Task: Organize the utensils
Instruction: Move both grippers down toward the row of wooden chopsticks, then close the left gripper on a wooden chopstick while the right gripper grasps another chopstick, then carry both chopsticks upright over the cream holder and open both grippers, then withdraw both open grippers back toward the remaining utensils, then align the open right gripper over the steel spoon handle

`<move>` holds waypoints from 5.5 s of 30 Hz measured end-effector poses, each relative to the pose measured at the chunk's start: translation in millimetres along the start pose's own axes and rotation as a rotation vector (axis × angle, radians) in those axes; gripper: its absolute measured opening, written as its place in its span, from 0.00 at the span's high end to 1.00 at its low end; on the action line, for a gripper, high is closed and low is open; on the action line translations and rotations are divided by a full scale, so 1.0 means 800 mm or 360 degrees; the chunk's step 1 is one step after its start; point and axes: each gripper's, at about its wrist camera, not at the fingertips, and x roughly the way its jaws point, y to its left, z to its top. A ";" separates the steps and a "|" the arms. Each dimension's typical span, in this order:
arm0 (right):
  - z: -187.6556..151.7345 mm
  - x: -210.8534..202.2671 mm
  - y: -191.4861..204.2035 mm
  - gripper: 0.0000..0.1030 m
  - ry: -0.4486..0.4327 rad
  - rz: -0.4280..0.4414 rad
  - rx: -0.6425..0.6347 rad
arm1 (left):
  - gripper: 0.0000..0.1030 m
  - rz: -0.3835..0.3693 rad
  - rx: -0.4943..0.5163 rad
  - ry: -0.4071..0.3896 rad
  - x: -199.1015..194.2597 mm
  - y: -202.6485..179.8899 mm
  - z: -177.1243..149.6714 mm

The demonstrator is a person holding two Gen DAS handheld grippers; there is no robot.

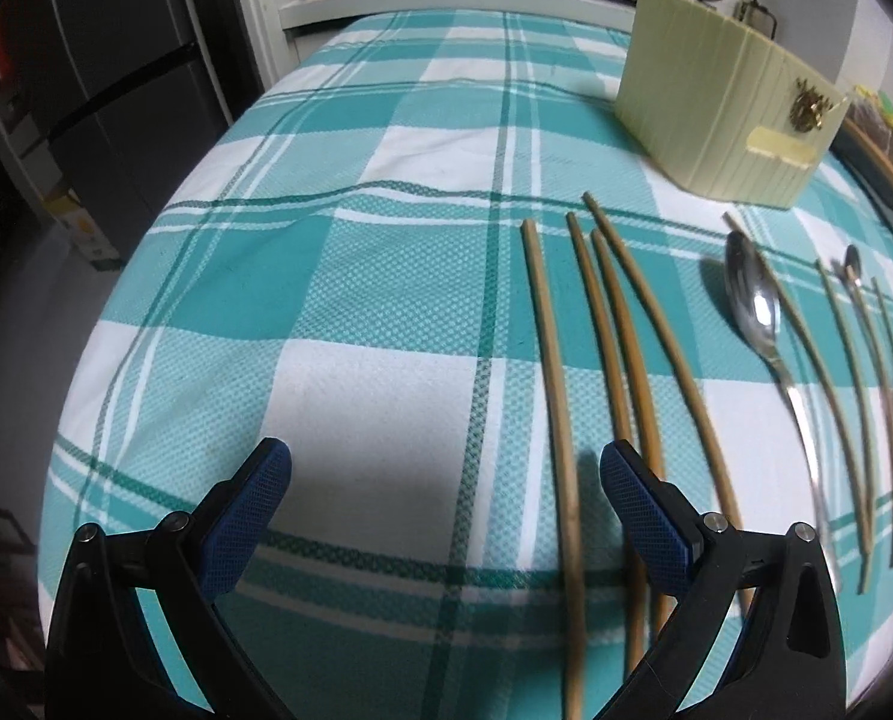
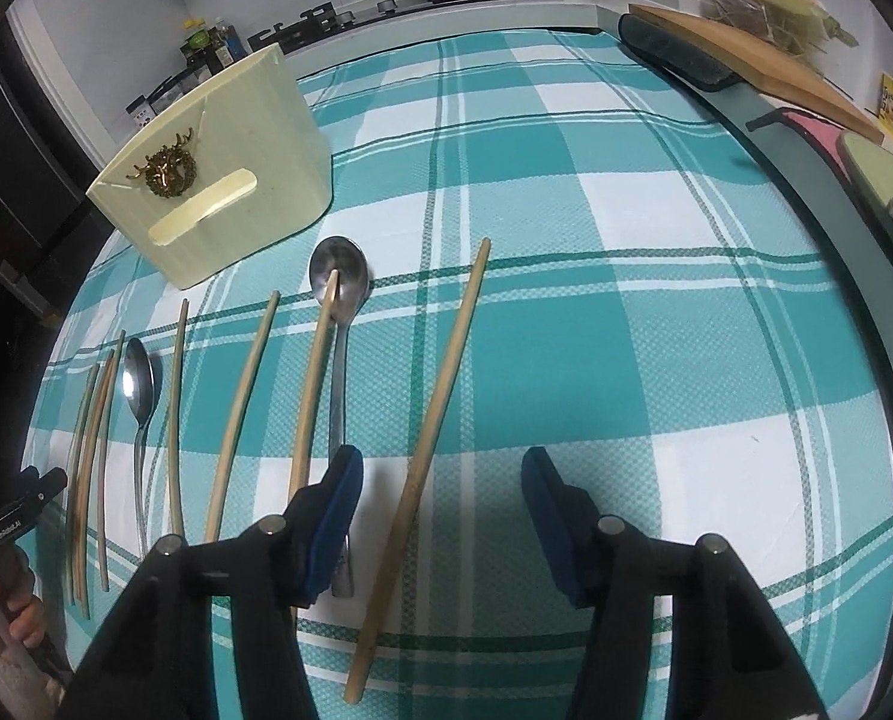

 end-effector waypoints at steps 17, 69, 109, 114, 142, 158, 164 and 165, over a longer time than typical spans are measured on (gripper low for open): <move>0.036 0.045 0.028 0.53 0.0183 -0.0170 -0.0365 | 0.34 -0.0163 0.0261 0.0278 0.034 -0.014 0.067; 0.248 -0.221 0.188 0.94 -0.1103 0.0235 -0.0475 | 0.96 -0.0597 0.0111 -0.0839 -0.220 -0.125 0.303; -0.087 -0.055 -0.013 0.52 -0.0308 -0.0228 -0.0141 | 0.25 -0.0157 -0.0074 -0.0155 -0.047 0.058 -0.035; -0.091 -0.033 -0.022 0.52 -0.0280 -0.0268 -0.0126 | 0.23 -0.0038 -0.0051 -0.0147 -0.007 0.056 -0.024; -0.032 -0.010 0.024 0.44 -0.0281 -0.0130 -0.0224 | 0.00 -0.0007 -0.0108 -0.0148 0.008 0.059 -0.015; 0.030 0.059 0.092 0.67 -0.0161 -0.0090 -0.0431 | 0.00 -0.0010 -0.0109 -0.0147 0.008 0.060 -0.015; 0.034 0.055 0.067 0.94 -0.0221 -0.0180 -0.0271 | 0.00 -0.0011 -0.0109 -0.0148 0.008 0.060 -0.015; 0.033 0.053 0.062 0.94 -0.0231 -0.0206 -0.0250 | 0.00 -0.0010 -0.0109 -0.0148 0.008 0.060 -0.015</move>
